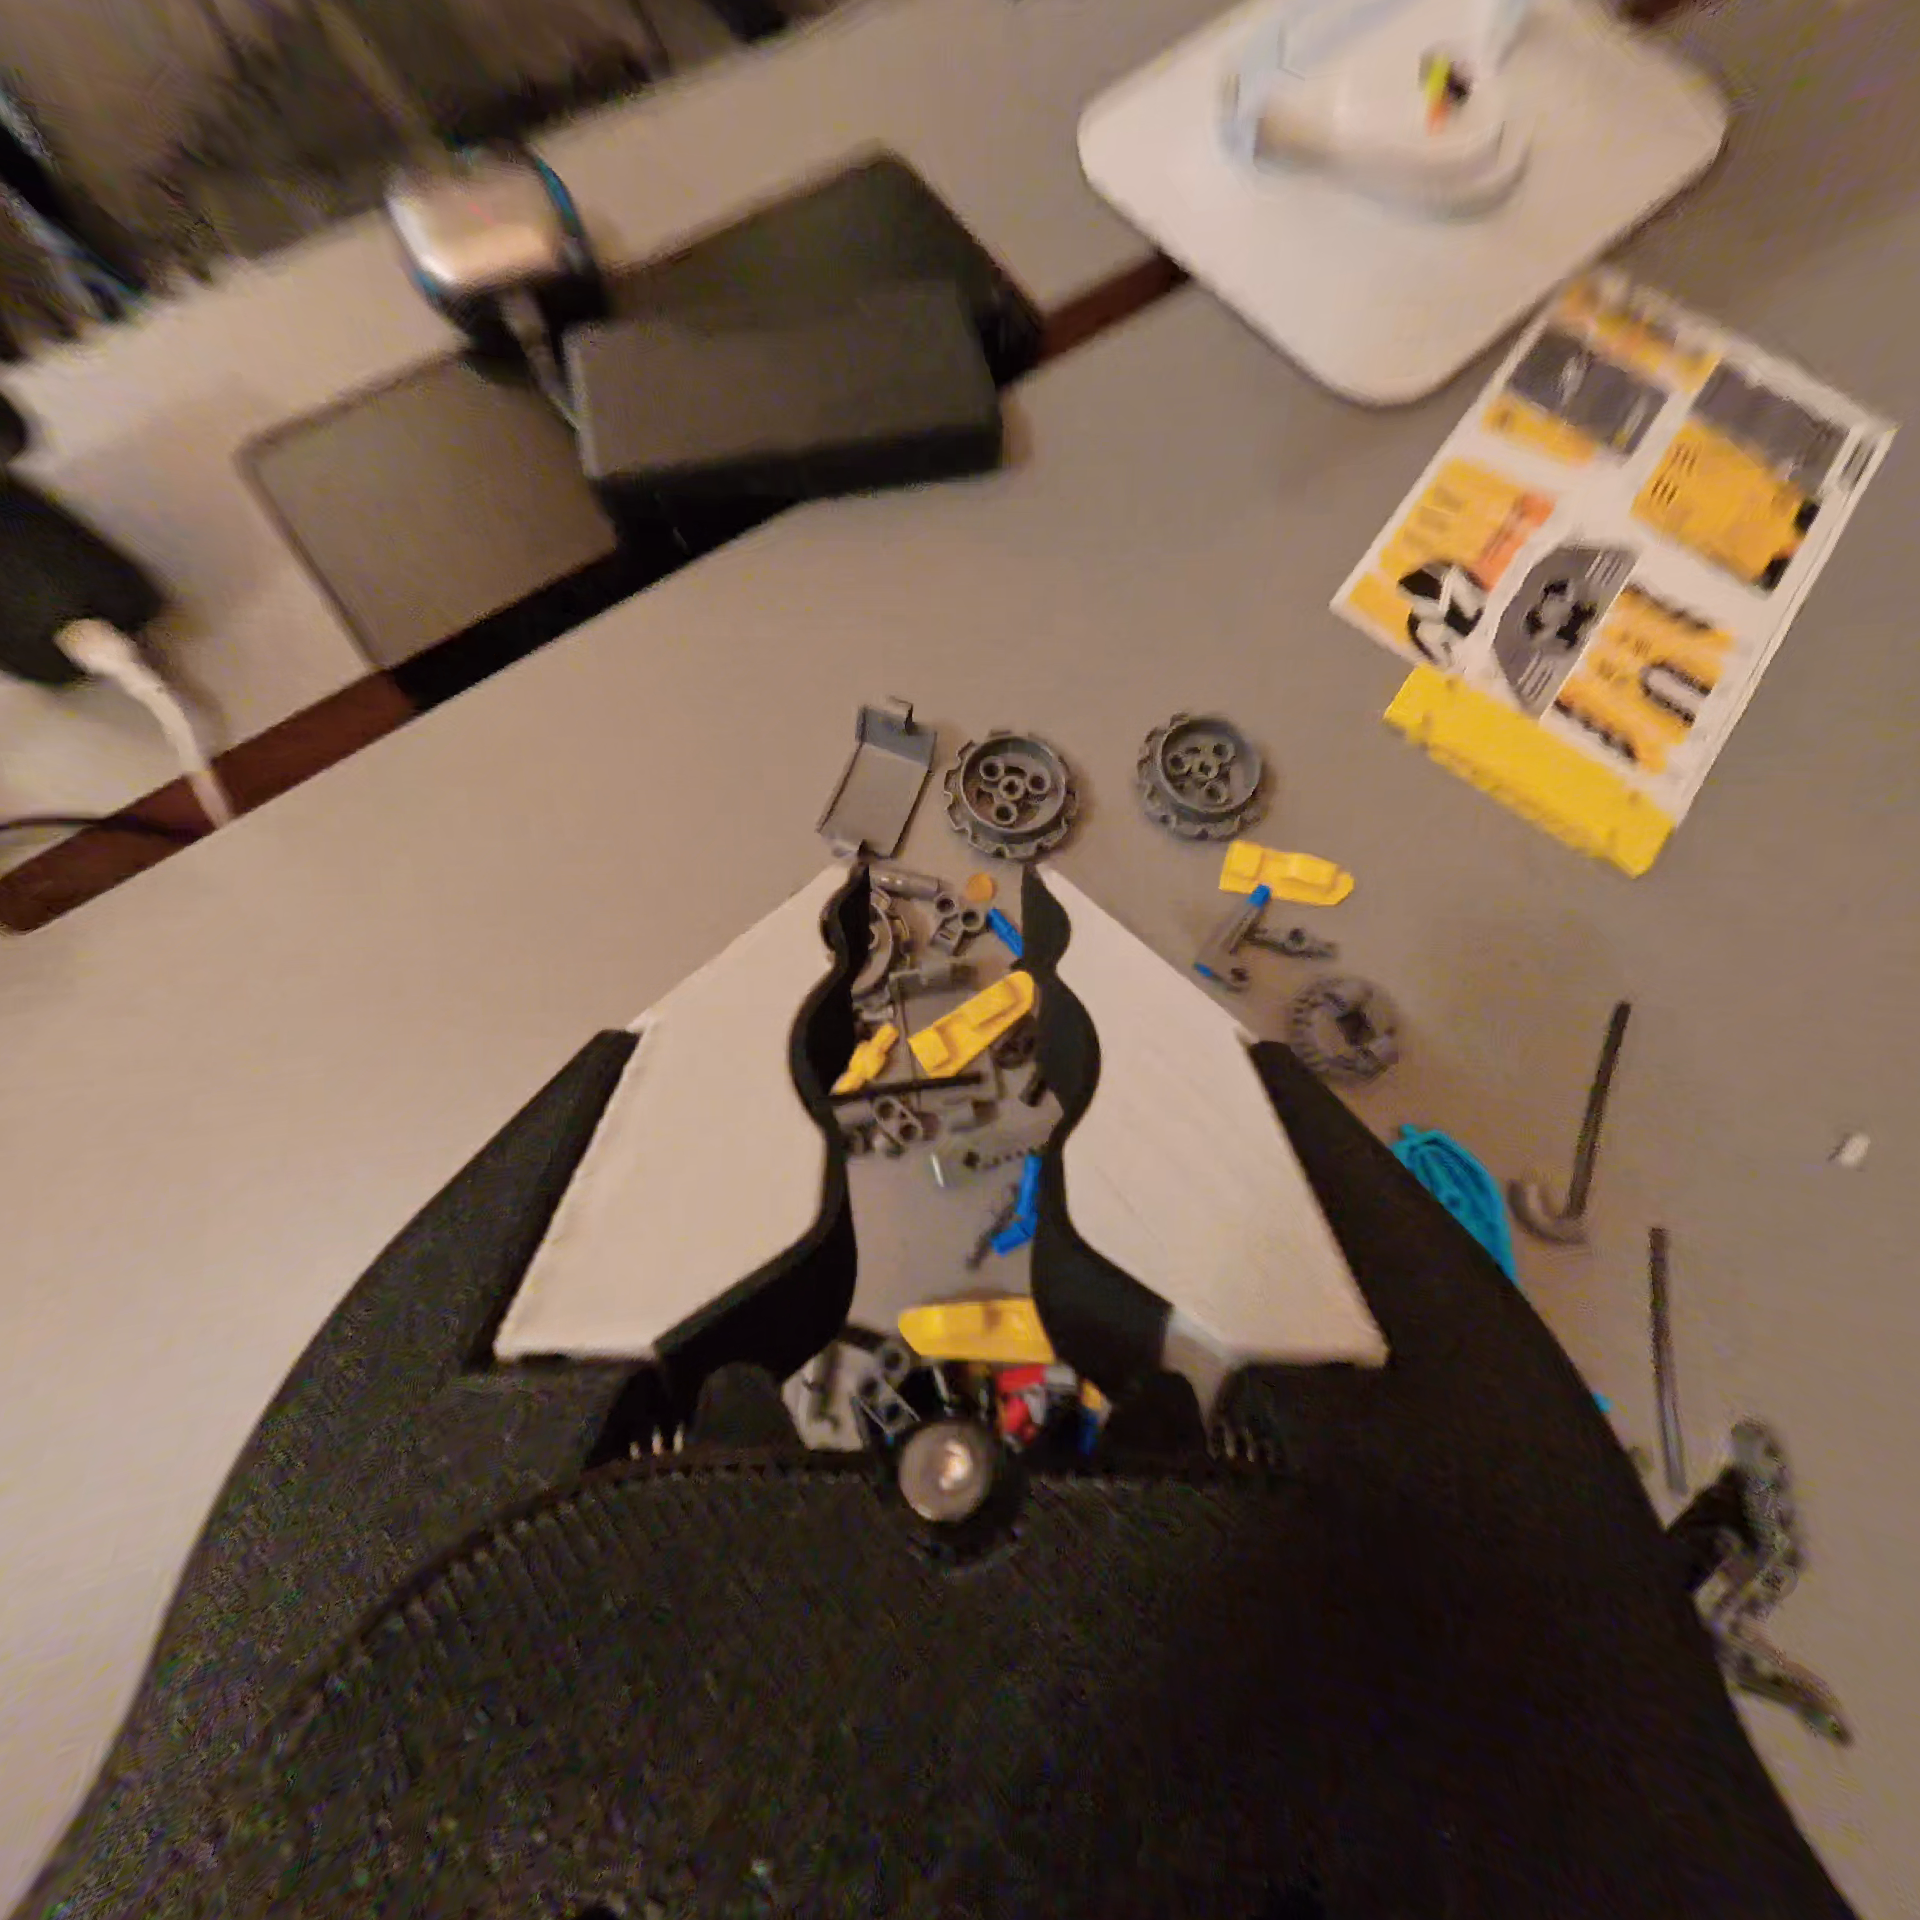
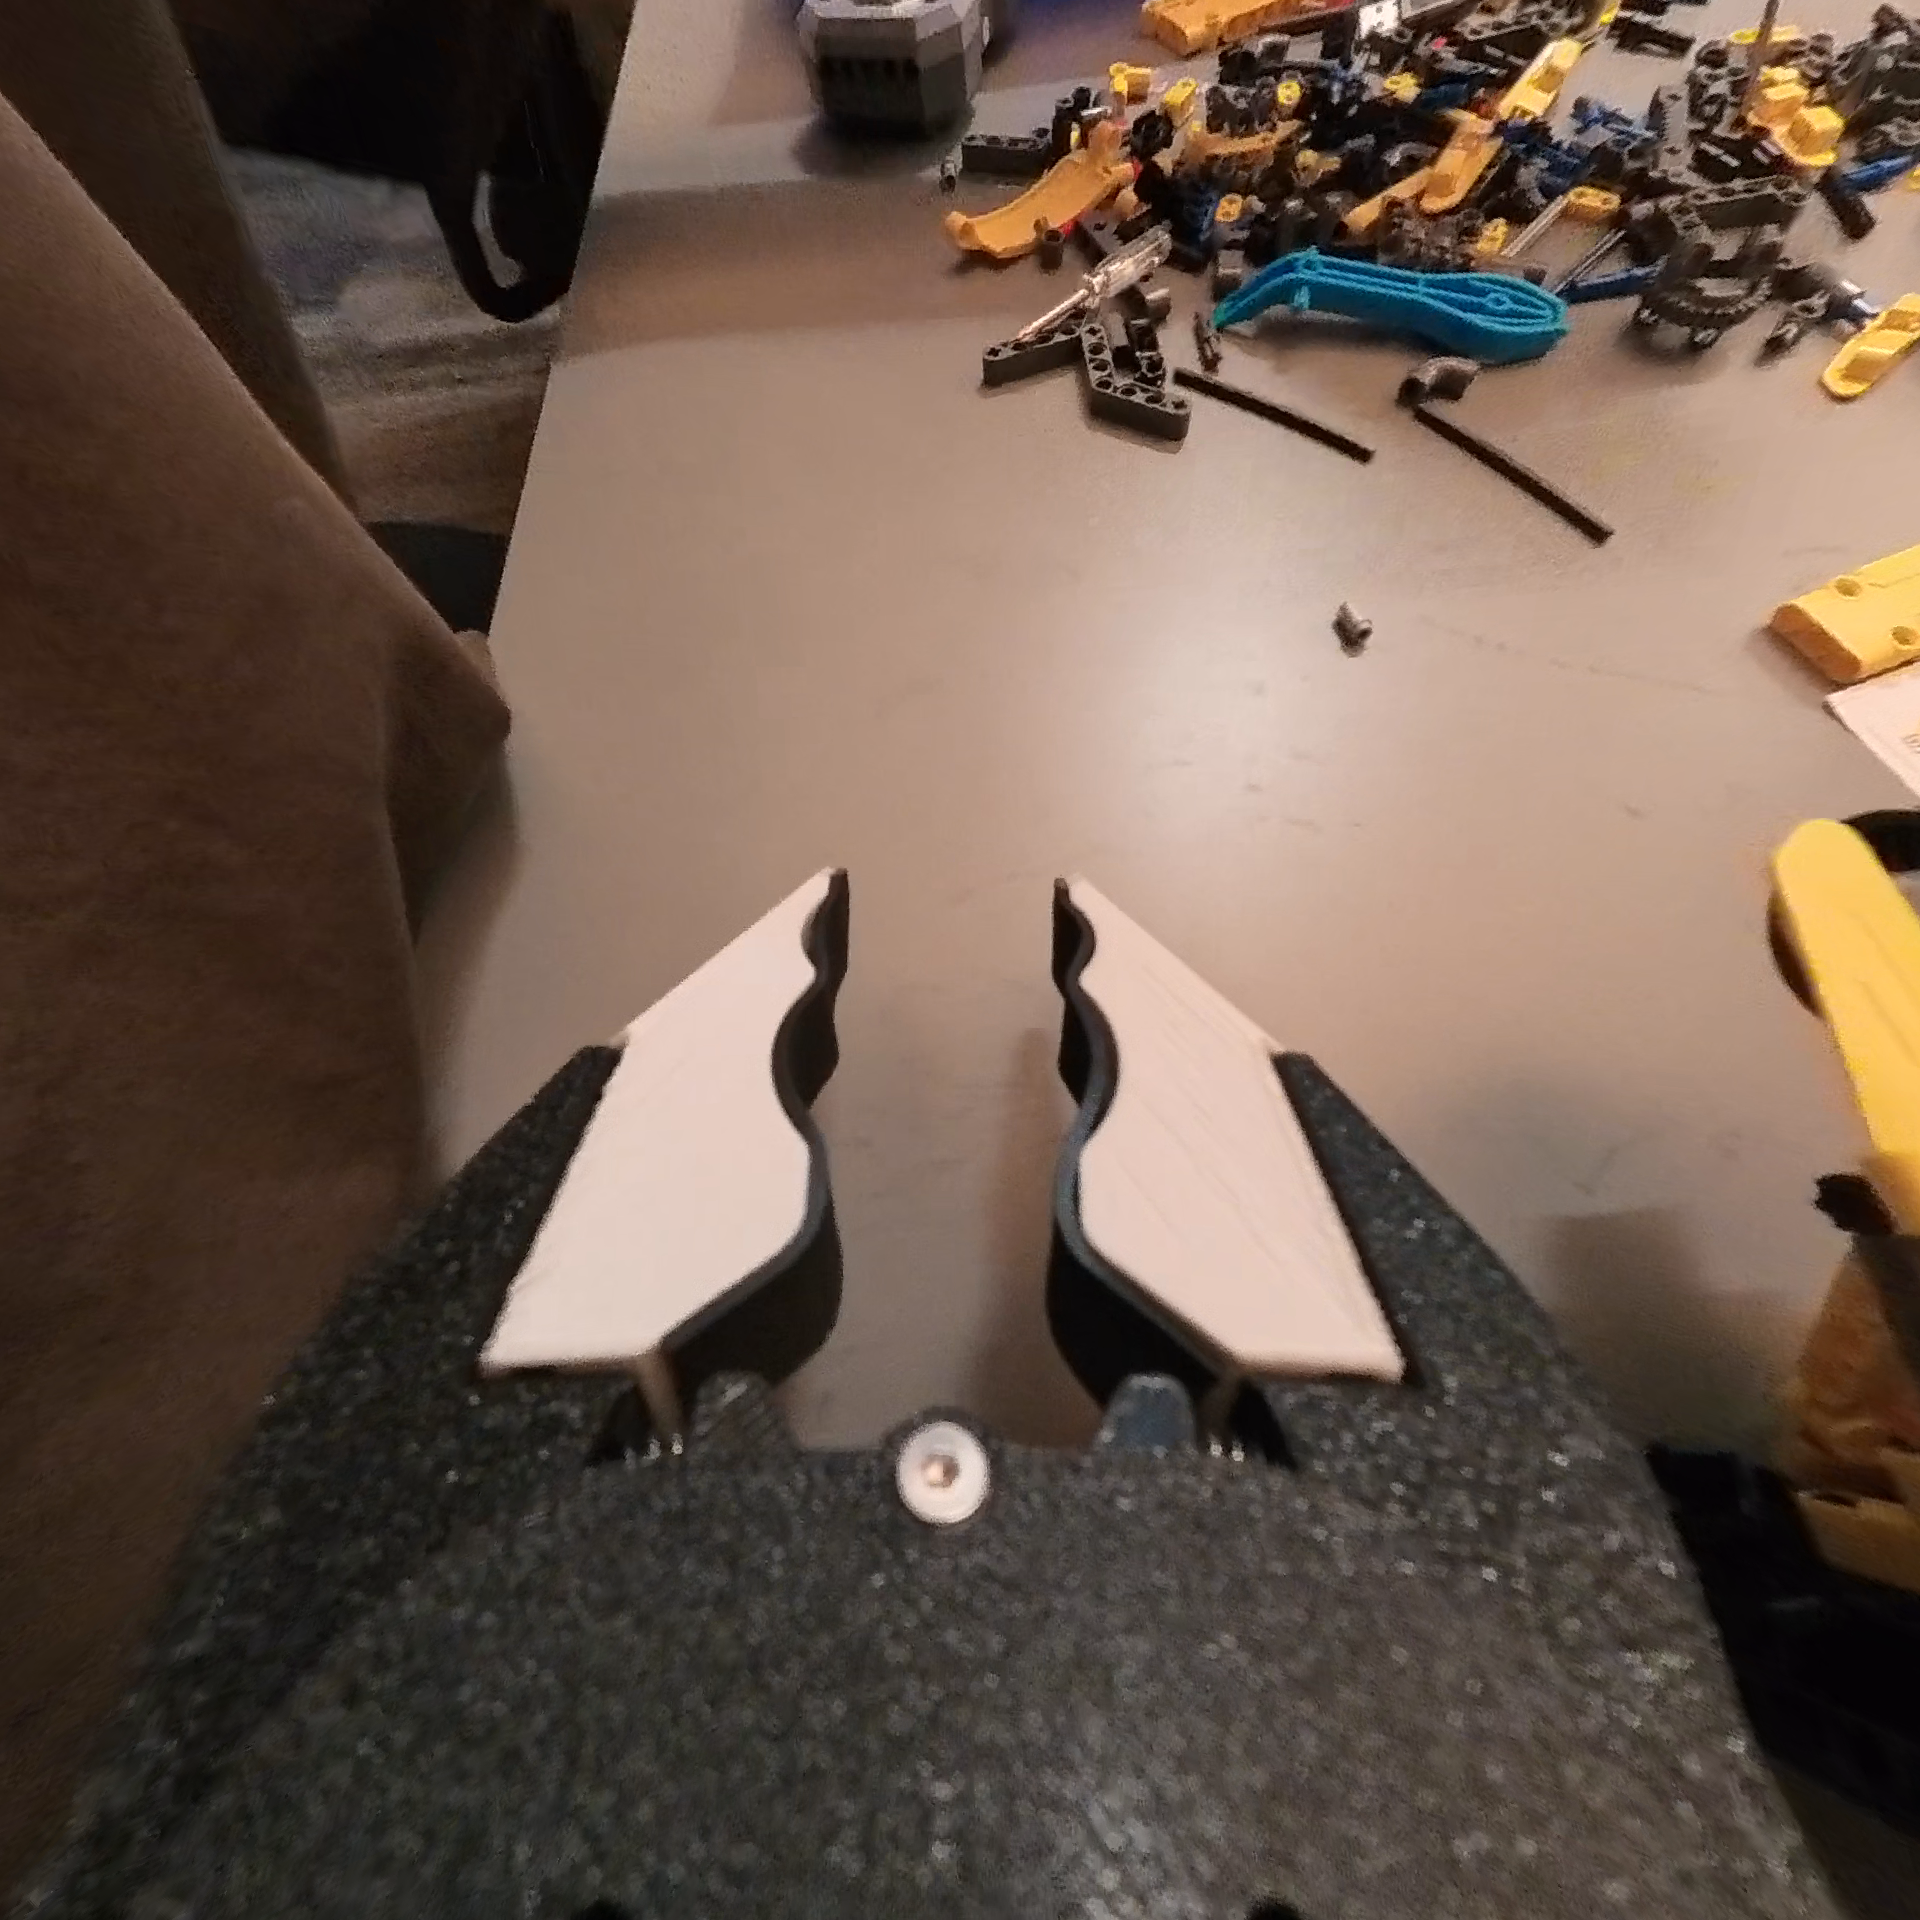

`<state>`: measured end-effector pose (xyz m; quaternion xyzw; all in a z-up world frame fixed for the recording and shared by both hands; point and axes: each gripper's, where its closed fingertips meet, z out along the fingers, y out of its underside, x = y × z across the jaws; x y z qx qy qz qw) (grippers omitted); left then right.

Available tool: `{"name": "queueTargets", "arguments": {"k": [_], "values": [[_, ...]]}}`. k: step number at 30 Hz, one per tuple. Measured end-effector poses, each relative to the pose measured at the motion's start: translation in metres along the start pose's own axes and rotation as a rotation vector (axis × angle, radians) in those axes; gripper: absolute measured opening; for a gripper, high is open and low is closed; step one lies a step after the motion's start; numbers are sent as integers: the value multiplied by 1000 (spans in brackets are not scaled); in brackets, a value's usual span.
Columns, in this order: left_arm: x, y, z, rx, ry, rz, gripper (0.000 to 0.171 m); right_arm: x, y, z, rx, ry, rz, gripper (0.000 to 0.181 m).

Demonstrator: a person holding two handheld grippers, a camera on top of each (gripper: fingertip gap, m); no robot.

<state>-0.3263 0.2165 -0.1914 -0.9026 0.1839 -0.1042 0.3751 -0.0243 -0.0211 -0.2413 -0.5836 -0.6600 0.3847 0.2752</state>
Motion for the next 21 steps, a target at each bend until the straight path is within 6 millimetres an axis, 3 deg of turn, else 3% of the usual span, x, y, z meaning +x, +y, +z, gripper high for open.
{"name": "queueTargets", "arguments": {"k": [3,7,15,21], "values": [[-8,4,34,-138,71,46,30,0,1,1,-6,14,-20,38],[-20,14,56,-282,47,118,24,0,0,-1,6,5,-7,38],[-17,37,60,-392,57,147,23,-2,-3,-5,36,-36,33,39],[-20,37,64,-365,73,115,22,-2,-3,-5,33,-34,27,39]]}}
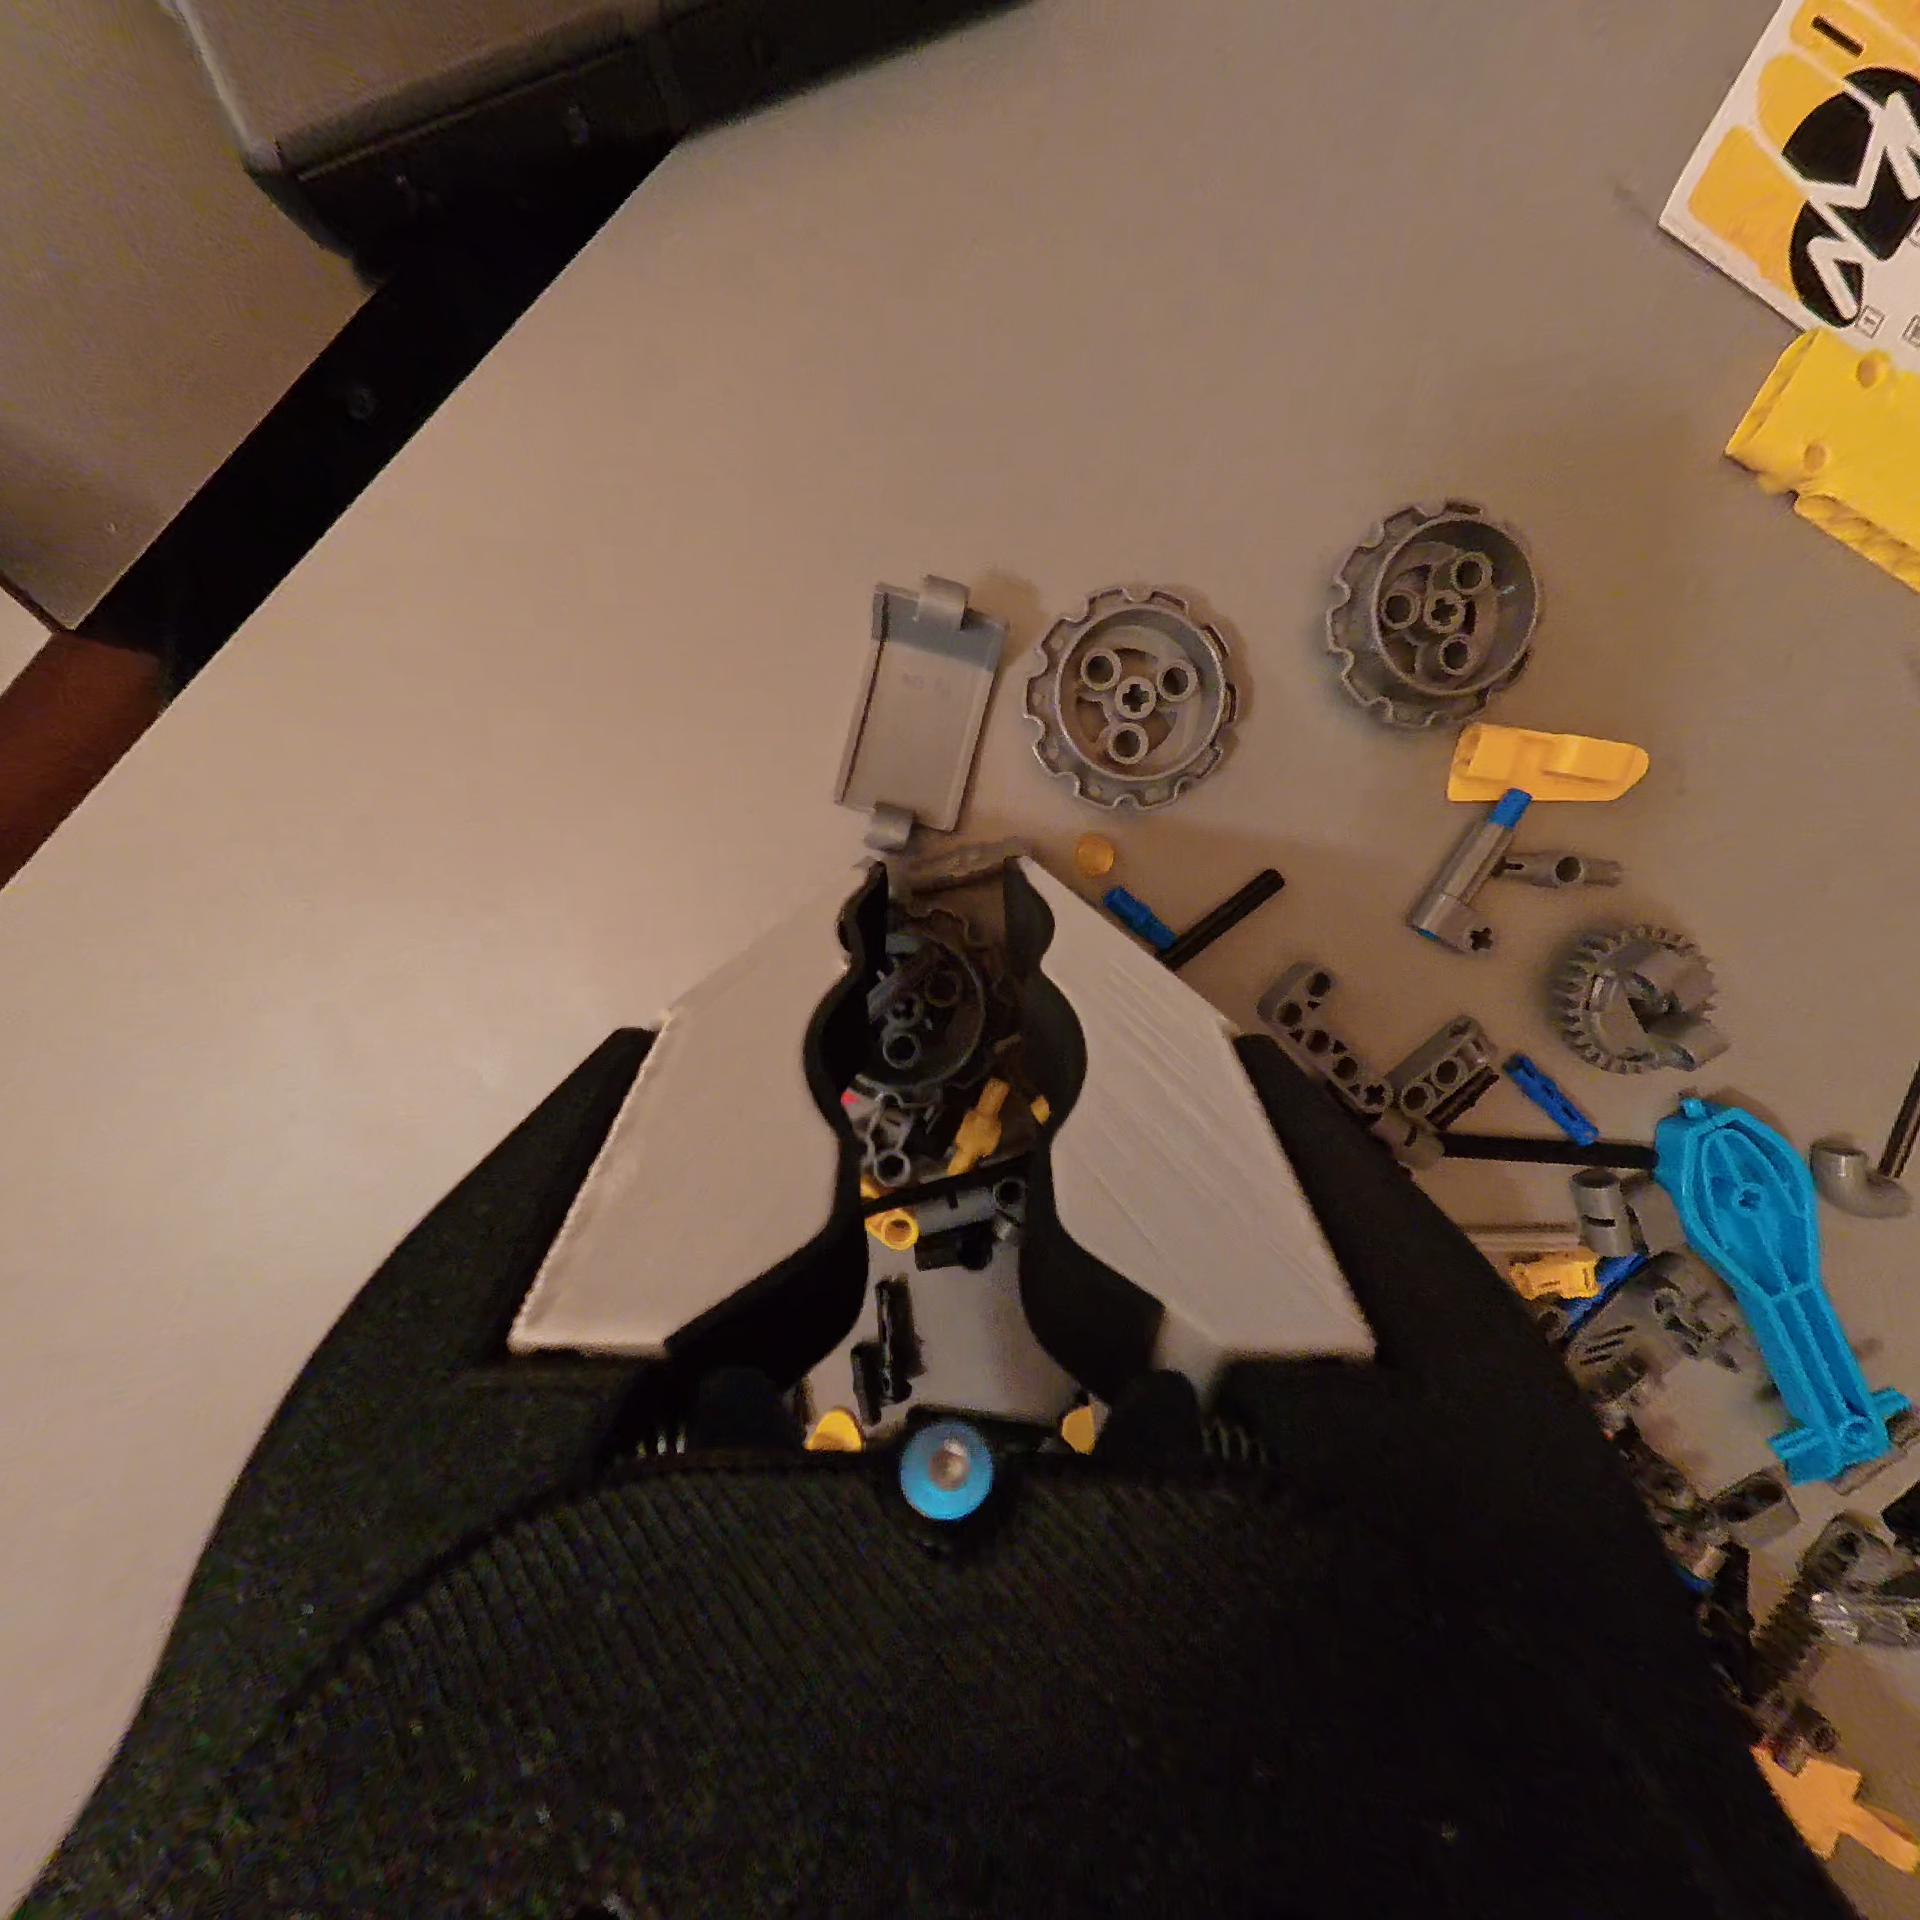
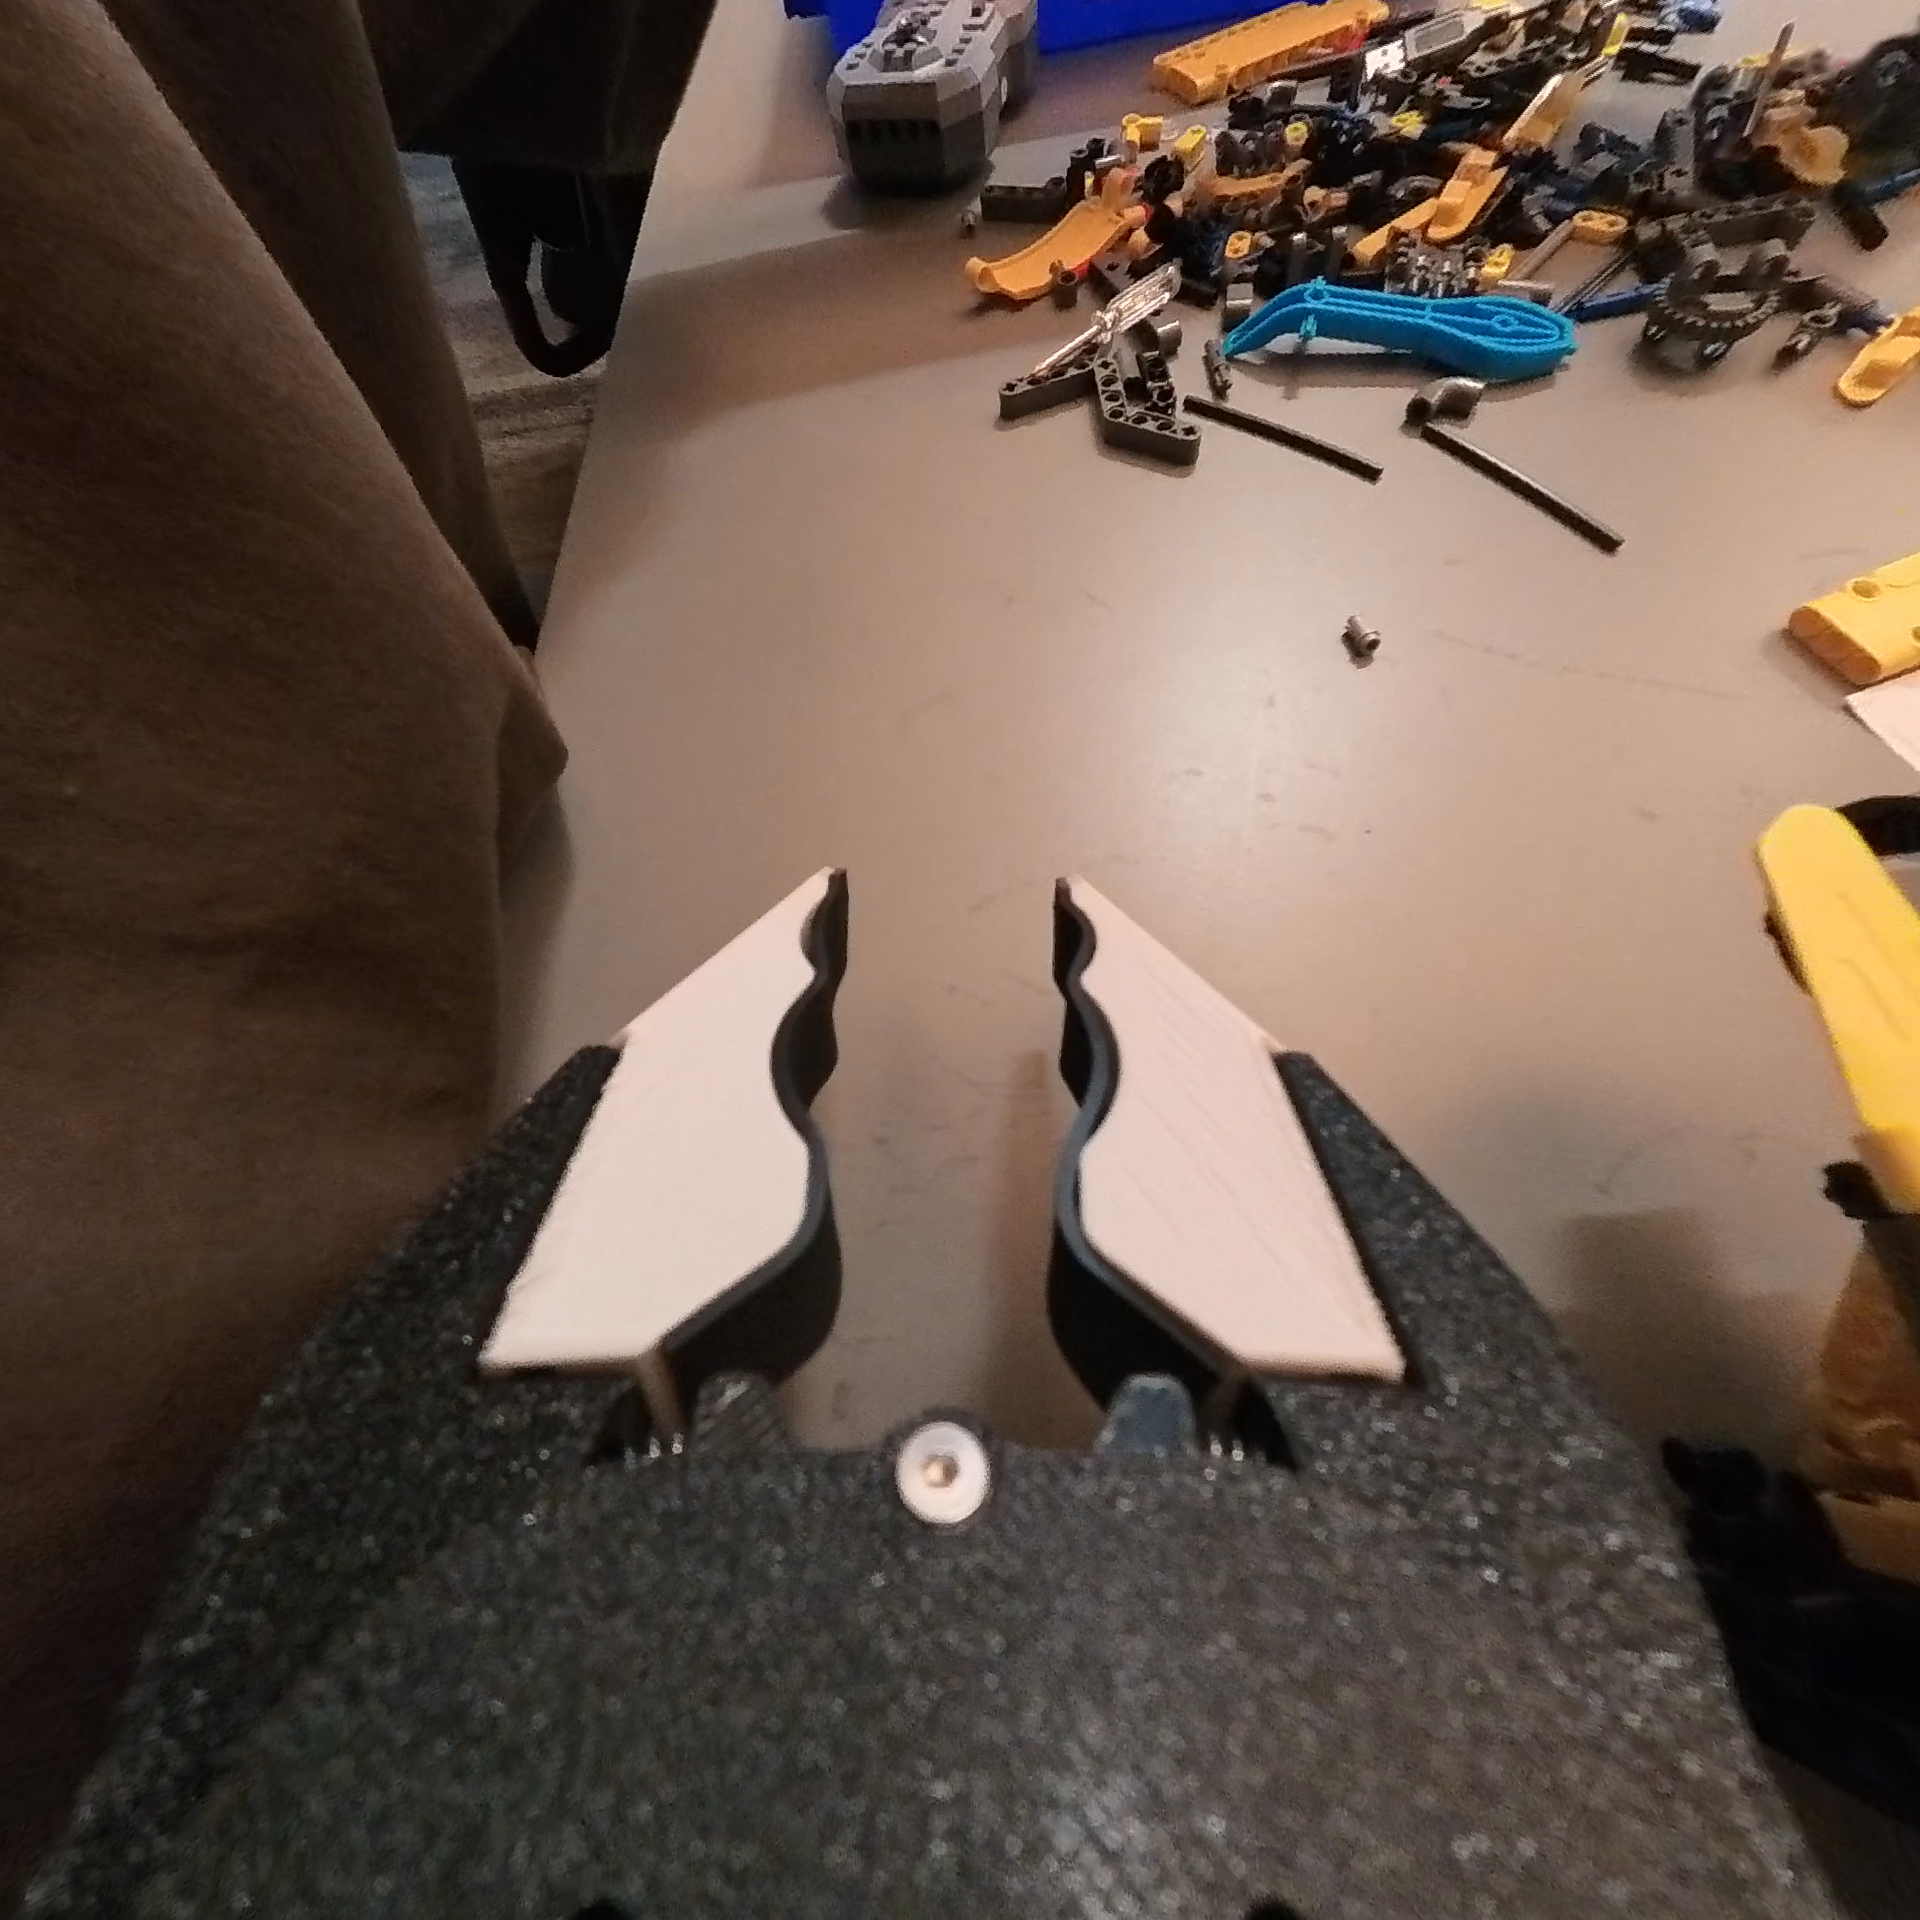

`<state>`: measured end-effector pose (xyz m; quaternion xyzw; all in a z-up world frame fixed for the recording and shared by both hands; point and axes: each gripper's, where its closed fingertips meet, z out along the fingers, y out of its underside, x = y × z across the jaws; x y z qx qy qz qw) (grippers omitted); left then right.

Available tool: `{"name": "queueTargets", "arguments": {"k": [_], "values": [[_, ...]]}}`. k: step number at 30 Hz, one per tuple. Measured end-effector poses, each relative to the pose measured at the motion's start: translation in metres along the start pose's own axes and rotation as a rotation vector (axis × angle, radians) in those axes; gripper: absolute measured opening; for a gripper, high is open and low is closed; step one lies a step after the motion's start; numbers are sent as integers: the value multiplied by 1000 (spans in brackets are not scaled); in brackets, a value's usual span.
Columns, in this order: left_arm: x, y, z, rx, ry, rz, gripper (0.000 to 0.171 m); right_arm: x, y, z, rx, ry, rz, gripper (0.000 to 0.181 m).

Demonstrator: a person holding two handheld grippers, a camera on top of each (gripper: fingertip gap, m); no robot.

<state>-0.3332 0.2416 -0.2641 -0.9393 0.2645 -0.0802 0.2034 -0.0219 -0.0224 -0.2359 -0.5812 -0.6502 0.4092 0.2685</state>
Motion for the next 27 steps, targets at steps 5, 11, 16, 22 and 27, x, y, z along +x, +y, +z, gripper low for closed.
{"name": "queueTargets", "arguments": {"k": [5,11,16,22,27], "values": [[1,-3,2,21,36,-11,21,0,0,0,-1,0,3,39],[9,-3,4,23,71,7,9,0,0,0,0,-1,5,39],[13,-1,5,18,63,29,7,0,0,0,-1,2,0,39],[21,-16,-10,116,53,55,5,0,0,0,-1,4,-3,39],[55,-30,-49,249,93,53,5,-1,1,-1,-1,3,-2,39]]}}
